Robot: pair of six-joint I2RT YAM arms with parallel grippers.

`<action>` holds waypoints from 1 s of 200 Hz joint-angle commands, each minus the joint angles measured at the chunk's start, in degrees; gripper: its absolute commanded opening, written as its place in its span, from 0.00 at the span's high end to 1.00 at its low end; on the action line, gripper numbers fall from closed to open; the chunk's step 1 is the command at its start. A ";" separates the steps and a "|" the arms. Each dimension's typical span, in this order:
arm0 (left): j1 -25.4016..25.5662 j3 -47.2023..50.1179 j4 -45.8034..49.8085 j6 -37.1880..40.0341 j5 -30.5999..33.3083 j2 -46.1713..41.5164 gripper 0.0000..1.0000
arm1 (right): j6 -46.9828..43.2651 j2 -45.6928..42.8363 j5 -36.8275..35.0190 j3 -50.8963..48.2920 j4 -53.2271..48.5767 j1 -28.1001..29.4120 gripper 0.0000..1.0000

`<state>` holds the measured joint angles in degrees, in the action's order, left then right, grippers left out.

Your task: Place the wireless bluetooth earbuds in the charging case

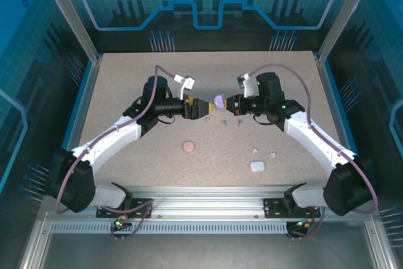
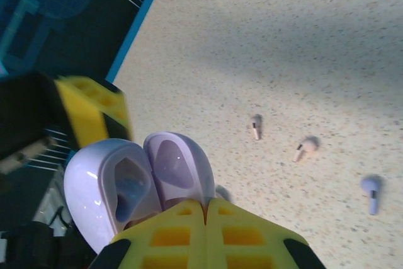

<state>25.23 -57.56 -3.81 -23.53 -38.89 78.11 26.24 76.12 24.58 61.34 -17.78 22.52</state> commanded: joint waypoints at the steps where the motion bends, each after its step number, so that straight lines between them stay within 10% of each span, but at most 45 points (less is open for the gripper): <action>1: -0.70 -6.95 12.74 9.67 -5.00 1.39 0.04 | -9.86 1.25 -2.69 4.10 -9.63 -0.90 1.00; 87: -0.68 -29.54 45.80 30.12 -16.29 21.58 0.18 | -24.78 4.67 -1.13 10.82 -18.55 -0.95 1.00; 200: -0.22 -39.51 50.66 31.76 -19.64 30.44 0.39 | -27.22 10.44 2.55 15.88 -20.01 -0.62 1.00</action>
<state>24.91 -94.78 44.23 6.48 -55.99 107.81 -0.30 85.78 24.69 75.02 -37.06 22.09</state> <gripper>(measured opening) 0.625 0.056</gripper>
